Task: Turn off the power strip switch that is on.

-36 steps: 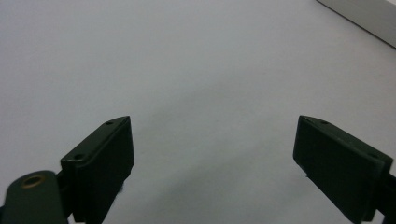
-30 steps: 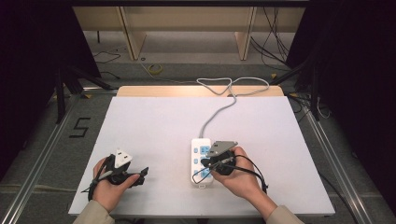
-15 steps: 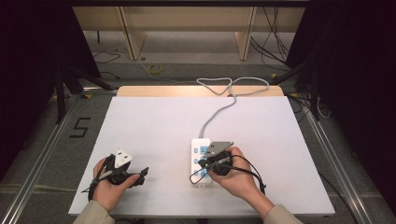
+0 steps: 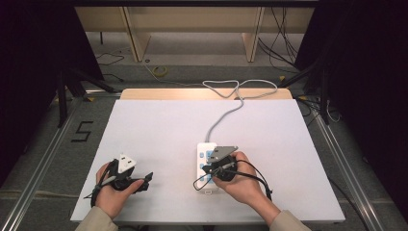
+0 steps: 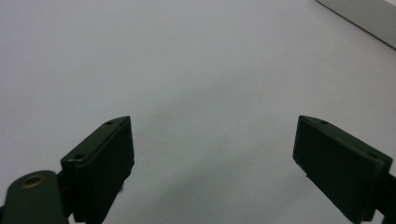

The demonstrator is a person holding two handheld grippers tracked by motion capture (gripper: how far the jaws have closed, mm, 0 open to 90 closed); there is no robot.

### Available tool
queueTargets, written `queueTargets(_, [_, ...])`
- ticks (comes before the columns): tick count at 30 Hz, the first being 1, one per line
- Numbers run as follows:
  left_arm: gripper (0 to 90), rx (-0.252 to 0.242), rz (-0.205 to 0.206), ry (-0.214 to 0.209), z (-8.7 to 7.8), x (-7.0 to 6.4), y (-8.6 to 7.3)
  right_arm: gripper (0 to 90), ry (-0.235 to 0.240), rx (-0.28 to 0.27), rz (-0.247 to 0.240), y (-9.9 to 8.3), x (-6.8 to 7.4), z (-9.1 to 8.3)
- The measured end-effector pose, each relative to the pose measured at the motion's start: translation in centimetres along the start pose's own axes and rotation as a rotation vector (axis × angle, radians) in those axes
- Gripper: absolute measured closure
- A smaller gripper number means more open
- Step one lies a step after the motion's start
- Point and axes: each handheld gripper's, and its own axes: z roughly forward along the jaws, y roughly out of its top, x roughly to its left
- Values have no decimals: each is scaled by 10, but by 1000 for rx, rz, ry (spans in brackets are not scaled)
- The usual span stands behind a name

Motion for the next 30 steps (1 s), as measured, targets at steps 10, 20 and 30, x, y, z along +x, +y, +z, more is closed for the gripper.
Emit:
queueTargets(10, [123,5,3,-1,0,0,0,900,6,14,1,1,2,4])
queueTargets(20, [123,5,2,-2,0,0,0,900,16,28,-4,1,3,11])
queueTargets(30, [122,3,1,-1,0,0,0,900,31,47,-22,0,4,18])
